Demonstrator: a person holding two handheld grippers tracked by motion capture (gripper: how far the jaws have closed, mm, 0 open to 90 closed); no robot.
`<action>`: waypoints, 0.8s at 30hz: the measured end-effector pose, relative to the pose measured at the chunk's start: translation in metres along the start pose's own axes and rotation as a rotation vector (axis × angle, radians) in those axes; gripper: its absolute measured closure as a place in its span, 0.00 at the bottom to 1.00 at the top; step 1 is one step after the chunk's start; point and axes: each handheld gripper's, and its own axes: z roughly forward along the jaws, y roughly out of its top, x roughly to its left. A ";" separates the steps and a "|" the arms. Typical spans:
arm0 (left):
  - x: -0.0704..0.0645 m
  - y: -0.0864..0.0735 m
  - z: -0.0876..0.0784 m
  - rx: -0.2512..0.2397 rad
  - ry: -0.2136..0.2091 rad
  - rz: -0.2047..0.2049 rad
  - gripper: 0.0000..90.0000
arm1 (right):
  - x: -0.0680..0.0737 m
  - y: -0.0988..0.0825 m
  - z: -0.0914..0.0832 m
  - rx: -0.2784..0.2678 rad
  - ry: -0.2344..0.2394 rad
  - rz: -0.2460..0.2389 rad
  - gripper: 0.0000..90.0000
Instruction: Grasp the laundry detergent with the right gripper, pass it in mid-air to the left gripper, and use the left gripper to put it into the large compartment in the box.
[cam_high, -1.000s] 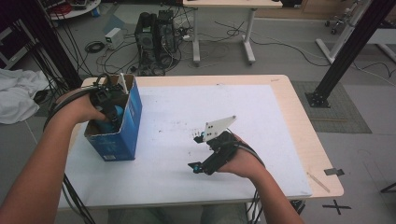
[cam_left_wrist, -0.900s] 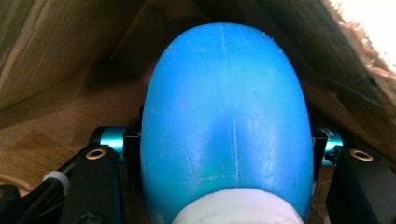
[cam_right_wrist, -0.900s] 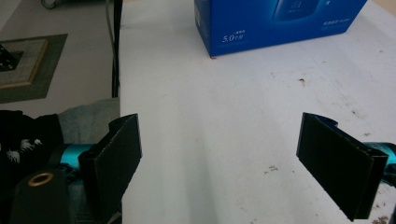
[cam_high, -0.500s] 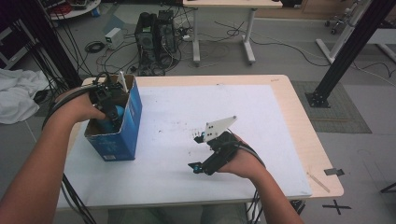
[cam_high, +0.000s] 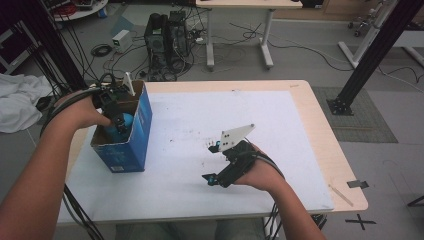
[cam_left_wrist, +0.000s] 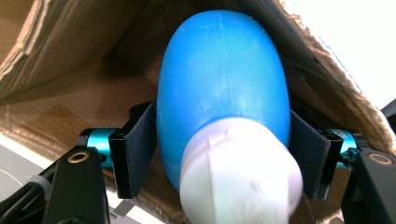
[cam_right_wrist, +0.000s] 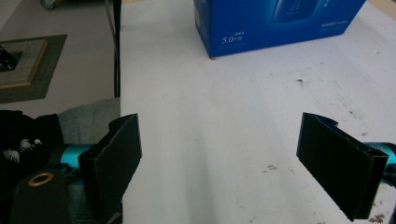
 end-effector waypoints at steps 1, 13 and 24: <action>0.000 0.000 -0.002 0.001 0.000 0.001 0.33 | 0.000 0.000 0.000 0.000 0.000 0.000 0.15; -0.006 -0.003 -0.018 0.002 0.007 0.016 0.30 | -0.001 0.003 -0.002 -0.004 -0.002 -0.002 0.15; -0.008 -0.008 -0.029 -0.005 0.020 0.020 0.30 | -0.001 0.004 -0.003 0.001 -0.001 -0.008 0.15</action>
